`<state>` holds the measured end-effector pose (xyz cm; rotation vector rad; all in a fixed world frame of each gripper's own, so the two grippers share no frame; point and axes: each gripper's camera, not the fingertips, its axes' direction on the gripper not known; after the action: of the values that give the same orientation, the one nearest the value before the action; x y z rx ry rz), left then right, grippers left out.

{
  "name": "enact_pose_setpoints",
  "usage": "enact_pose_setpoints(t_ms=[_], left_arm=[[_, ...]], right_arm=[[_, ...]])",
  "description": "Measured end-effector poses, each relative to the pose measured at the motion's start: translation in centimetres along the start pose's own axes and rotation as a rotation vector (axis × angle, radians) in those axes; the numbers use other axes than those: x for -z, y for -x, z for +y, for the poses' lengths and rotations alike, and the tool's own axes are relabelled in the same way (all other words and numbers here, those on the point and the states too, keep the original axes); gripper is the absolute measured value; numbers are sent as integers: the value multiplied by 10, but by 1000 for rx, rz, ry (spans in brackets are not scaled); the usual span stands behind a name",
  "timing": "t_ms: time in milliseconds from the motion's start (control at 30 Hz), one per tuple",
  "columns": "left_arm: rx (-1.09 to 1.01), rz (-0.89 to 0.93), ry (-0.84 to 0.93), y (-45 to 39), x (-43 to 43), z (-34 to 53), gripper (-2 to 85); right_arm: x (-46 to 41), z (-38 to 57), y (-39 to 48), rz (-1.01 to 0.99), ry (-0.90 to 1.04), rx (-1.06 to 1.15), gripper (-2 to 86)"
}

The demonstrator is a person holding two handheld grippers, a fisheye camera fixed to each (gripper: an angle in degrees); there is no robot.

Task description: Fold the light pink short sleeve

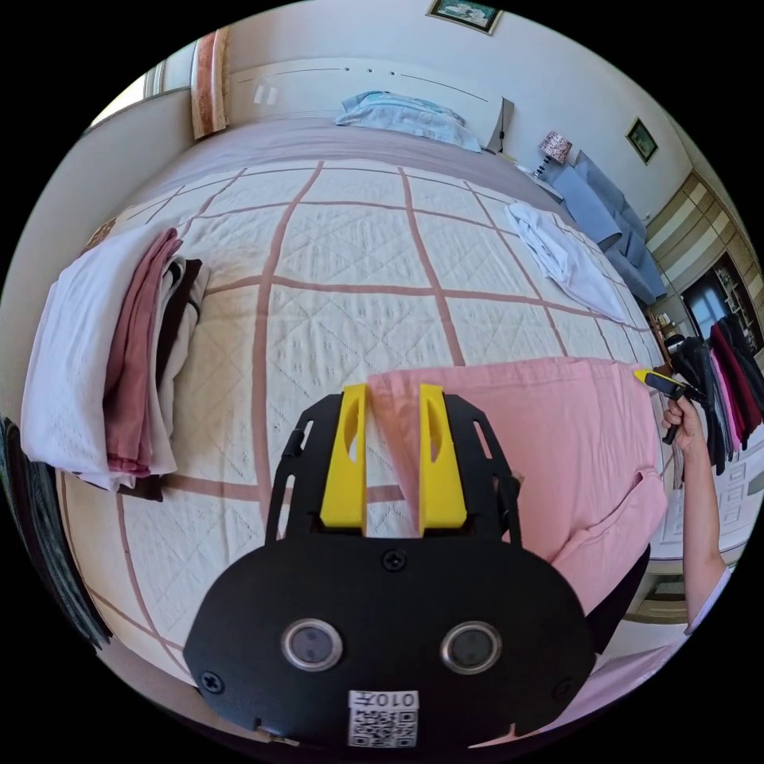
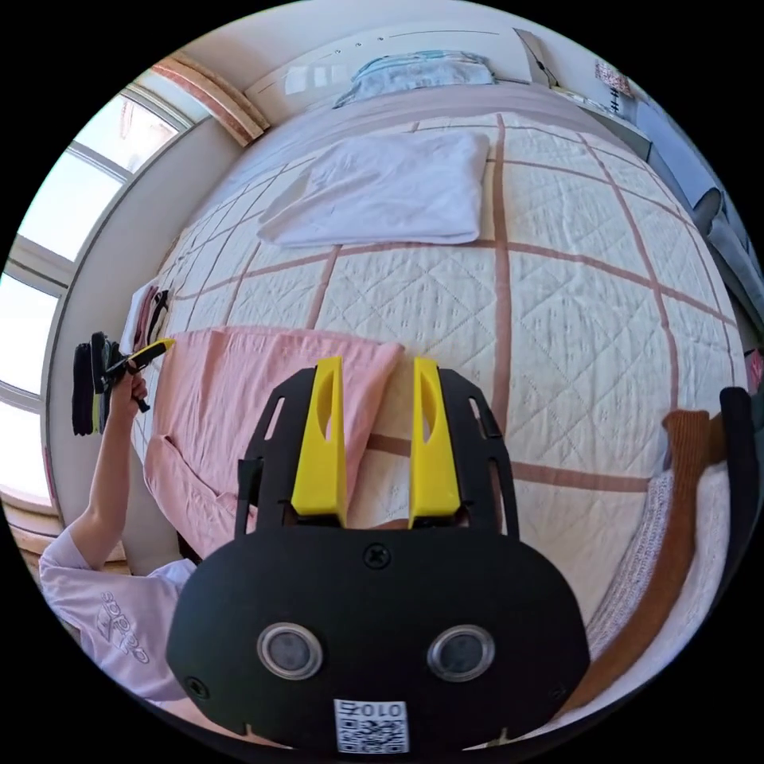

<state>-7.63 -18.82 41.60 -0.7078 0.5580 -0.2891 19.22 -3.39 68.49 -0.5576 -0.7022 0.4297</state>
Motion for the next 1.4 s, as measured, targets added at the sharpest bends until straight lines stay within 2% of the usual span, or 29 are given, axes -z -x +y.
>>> enact_pose_setpoints(t_ms=[67,133,267,333,400,467,533,600,700,867,967,1067,1133,1233,1300,1400], left_arm=[[-57,50,-45,-6,7,6,35],[-91,110,-92,-9,20,13,21],[-310,210,-306,-24,77,49,7],[-392,272,-398,-27,107,75,5],[-607,356,-534,-40,155,126,3],[-781,378,-594,-54,185,173,2],[-922,367,-562,-68,199,216,1],[-1029,313,-436,-86,196,260,0],[-1040,315,-290,-100,175,290,0],[-1024,290,-200,-122,150,309,0],[-1065,225,-152,-137,146,316,2],[-1082,174,-49,-138,138,321,4],[-1039,201,-26,-125,138,322,5],[-929,310,-79,-95,153,322,6],[-759,425,-132,-59,160,311,6],[-540,413,-167,-24,154,284,4]], right_arm=[[1,2,8,113,-17,13,65],[15,7,13,79,-77,55,43],[55,35,10,-51,-198,173,39],[91,73,14,-121,-310,305,39],[122,118,28,-142,-407,458,38],[143,174,45,-93,-497,611,38],[135,234,50,13,-462,692,37],[116,263,41,-30,-359,693,37],[85,290,39,-29,-241,658,37],[54,295,53,56,-148,653,37],[54,292,50,38,-149,636,37],[51,297,51,9,-66,654,40],[53,306,56,1,-24,667,49],[68,314,66,27,-87,662,58],[74,311,69,40,-116,651,61],[80,287,59,135,-181,486,64]])
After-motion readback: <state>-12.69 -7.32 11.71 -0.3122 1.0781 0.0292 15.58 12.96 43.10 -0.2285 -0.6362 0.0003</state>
